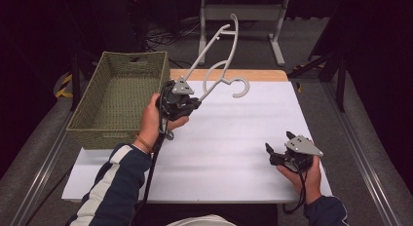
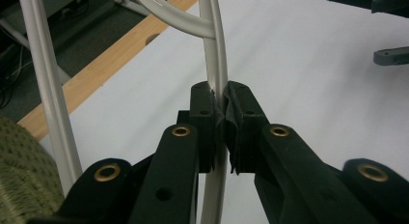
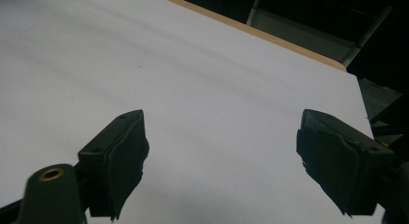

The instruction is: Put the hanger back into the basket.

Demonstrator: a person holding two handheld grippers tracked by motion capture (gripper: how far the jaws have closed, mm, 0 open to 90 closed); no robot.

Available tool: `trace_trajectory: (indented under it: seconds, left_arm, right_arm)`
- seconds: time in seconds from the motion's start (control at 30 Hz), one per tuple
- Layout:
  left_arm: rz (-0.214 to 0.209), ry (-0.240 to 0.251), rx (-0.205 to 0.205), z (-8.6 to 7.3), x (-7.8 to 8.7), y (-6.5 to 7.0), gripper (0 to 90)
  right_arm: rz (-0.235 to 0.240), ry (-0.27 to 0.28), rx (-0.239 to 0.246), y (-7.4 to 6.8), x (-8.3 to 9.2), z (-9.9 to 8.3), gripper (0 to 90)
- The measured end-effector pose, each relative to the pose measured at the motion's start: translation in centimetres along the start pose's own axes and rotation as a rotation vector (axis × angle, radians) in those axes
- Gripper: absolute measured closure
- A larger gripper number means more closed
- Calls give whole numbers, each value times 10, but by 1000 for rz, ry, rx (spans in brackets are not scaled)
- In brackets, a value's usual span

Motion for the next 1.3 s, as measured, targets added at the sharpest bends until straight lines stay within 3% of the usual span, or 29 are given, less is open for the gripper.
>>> trace_trajectory:
  seconds: [0.27, 0.33, 0.6, 0.97, 1.3]
  left_arm:
    - [58, -6, 13, -3, 16, -25, 826]
    - [84, -18, -5, -7, 21, -35, 825]
    - [121, -22, 6, -17, 31, -55, 825]
    - [194, -77, 41, -49, 42, -92, 825]
    - [235, -124, 69, -77, 45, -115, 825]
  right_arm:
    - [1, -1, -1, 0, 0, 0, 182]
    - [2, -1, 0, -1, 0, 0, 182]
    - [18, 8, 7, -5, -1, 1, 181]
    - [57, 57, 12, -12, 1, 6, 169]
    - [69, 66, 23, -16, 0, 7, 156]
Point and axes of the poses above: each handheld gripper's, and its own axes: x roughly backward along the jaws, z roughly out of its top, y roughly to its right, the point moved 8 cm from there along -x, roughly forward along the jaws, and after that the axes turned 14 degrees about y, right-handed, at the moved point
